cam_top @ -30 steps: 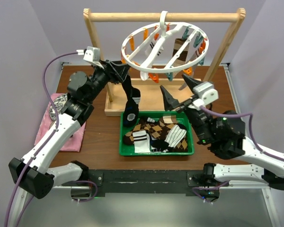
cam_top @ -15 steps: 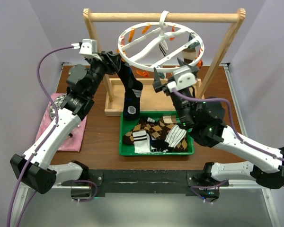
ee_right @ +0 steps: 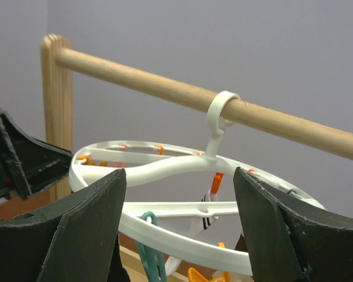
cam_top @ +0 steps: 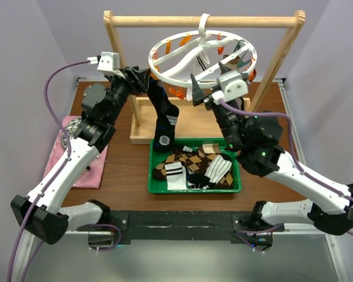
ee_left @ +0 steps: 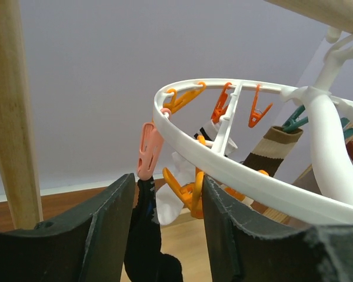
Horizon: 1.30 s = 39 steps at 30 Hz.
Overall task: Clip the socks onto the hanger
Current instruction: Open the clamp at the hanger.
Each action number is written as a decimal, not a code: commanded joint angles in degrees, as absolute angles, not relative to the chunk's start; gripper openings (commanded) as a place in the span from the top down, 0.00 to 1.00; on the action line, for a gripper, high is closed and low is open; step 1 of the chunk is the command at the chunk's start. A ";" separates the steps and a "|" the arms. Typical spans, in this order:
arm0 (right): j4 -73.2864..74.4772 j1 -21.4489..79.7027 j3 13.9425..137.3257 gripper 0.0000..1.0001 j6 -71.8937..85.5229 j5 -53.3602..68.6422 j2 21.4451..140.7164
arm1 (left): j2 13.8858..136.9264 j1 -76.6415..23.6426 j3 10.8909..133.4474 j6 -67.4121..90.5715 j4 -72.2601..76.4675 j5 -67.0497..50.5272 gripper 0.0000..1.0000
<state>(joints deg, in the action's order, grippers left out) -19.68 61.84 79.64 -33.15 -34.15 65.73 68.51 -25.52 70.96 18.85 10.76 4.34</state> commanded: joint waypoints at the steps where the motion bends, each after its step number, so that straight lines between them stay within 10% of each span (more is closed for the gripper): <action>1: -16.52 60.03 80.86 0.24 -32.26 -36.04 69.26 | 64.87 -25.14 69.96 18.89 13.71 2.64 0.43; 20: -11.34 58.36 82.09 0.33 -25.32 -33.14 71.63 | 54.75 -27.32 61.88 33.21 14.75 -34.09 0.53; 39: -8.44 55.20 82.35 0.38 -17.05 -27.34 70.75 | 62.48 -33.49 60.91 21.63 19.77 -20.31 0.33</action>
